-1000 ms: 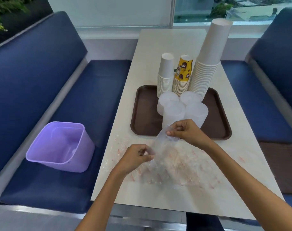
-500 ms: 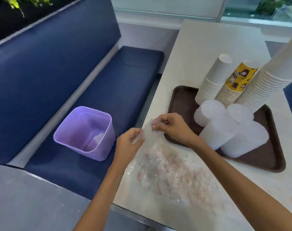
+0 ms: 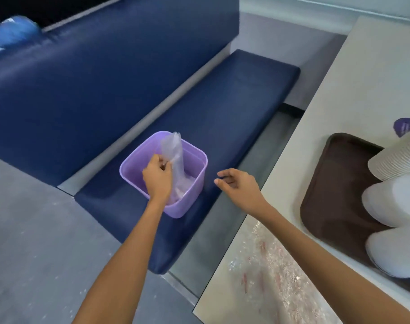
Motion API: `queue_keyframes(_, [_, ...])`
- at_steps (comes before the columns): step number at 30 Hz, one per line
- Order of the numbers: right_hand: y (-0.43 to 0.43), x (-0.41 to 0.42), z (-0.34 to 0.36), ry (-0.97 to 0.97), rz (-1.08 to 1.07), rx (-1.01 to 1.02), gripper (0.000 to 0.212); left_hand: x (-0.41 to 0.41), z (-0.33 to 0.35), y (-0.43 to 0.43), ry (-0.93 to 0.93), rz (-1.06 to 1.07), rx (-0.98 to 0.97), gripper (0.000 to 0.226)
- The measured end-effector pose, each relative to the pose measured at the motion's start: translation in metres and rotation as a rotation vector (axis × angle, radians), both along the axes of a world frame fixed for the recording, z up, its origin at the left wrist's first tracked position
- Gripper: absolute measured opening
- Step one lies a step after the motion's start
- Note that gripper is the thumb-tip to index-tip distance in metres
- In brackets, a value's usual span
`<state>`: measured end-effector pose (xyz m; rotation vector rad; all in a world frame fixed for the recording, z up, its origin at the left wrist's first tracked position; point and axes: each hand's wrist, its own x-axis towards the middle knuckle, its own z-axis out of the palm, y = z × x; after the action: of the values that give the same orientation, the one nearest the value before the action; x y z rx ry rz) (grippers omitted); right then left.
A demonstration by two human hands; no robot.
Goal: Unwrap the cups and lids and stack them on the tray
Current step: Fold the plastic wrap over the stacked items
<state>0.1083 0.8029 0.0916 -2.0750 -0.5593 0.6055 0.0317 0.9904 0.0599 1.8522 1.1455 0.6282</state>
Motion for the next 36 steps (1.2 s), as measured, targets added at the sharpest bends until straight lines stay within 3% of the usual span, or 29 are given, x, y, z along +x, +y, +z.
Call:
queue_keyframes(4, [0.004, -0.006, -0.022, 0.016, -0.001, -0.053, 0.028, 0.006, -0.035, 0.017, 0.191, 0.064, -0.077, 0.004])
queue_keyframes(10, [-0.001, -0.011, -0.029, 0.053, -0.026, 0.025, 0.026, 0.013, -0.048, 0.033, 0.202, 0.119, -0.377, 0.061])
queue_keyframes(13, [-0.011, -0.013, -0.025, 0.069, -0.065, 0.111, 0.022, 0.014, -0.042, 0.027, 0.181, 0.068, -0.377, 0.071])
queue_keyframes(19, [-0.042, -0.023, -0.004, 0.074, -0.145, 0.245, 0.012, 0.012, 0.004, -0.032, -0.085, -0.001, -0.302, 0.044])
queue_keyframes(23, [-0.083, -0.029, 0.015, 0.049, -0.231, 0.256, 0.010, 0.006, 0.044, -0.099, -0.236, -0.190, -0.342, 0.029])
queue_keyframes(27, [-0.130, -0.039, 0.026, -0.023, -0.282, 0.151, 0.016, -0.013, 0.071, -0.169, -0.206, -0.428, -0.324, 0.026])
queue_keyframes(36, [-0.263, -0.081, 0.018, -0.182, -0.350, -0.176, 0.022, -0.052, 0.059, -0.284, 0.125, -0.741, -0.222, 0.025])
